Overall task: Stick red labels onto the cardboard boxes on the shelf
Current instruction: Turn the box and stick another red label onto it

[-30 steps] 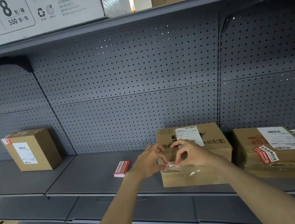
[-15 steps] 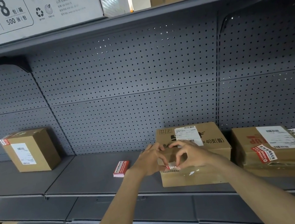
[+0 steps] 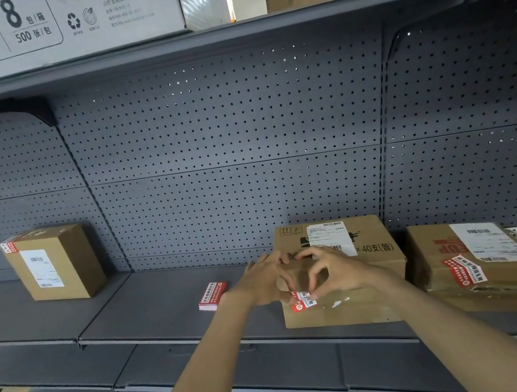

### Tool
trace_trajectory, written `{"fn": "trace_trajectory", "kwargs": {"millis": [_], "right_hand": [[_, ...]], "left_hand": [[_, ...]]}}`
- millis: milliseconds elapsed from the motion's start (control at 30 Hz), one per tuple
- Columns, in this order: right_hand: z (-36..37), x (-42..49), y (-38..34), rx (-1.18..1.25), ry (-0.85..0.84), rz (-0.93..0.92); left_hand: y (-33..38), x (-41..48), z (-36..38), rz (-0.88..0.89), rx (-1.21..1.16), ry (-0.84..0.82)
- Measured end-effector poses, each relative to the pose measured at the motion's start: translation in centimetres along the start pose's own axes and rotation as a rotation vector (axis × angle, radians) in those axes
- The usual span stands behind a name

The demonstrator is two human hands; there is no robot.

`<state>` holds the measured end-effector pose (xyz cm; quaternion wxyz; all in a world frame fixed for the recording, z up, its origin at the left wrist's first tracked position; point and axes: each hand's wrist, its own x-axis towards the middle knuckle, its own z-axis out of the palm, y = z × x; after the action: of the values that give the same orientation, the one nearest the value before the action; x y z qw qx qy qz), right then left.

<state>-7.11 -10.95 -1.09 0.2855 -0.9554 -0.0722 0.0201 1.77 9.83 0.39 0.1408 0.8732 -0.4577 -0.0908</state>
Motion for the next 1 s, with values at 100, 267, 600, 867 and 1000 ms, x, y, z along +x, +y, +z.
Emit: {"fn": "trace_trajectory", "kwargs": {"millis": [100, 267, 600, 867, 1000], "right_hand": [[-0.1, 0.2, 0.3, 0.074, -0.003, 0.002], [-0.9, -0.3, -0.3, 0.204, 0.138, 0.023], [0.2, -2.0, -0.9, 0.338, 0.355, 0.015], [0.9, -3.4, -1.0, 0.450, 0.449, 0.074], [0.7, -4.1, -0.1, 0.542, 0.442, 0.140]], "left_hand": [[-0.2, 0.0, -0.3, -0.018, -0.079, -0.019], [-0.6, 0.0, -1.3, -0.075, -0.209, 0.036], [1.1, 0.2, -1.7, -0.073, -0.499, 0.218], [1.5, -0.3, 0.2, -0.072, -0.637, 0.259], [1.6, -0.6, 1.1, -0.109, -0.659, 0.273]]}}
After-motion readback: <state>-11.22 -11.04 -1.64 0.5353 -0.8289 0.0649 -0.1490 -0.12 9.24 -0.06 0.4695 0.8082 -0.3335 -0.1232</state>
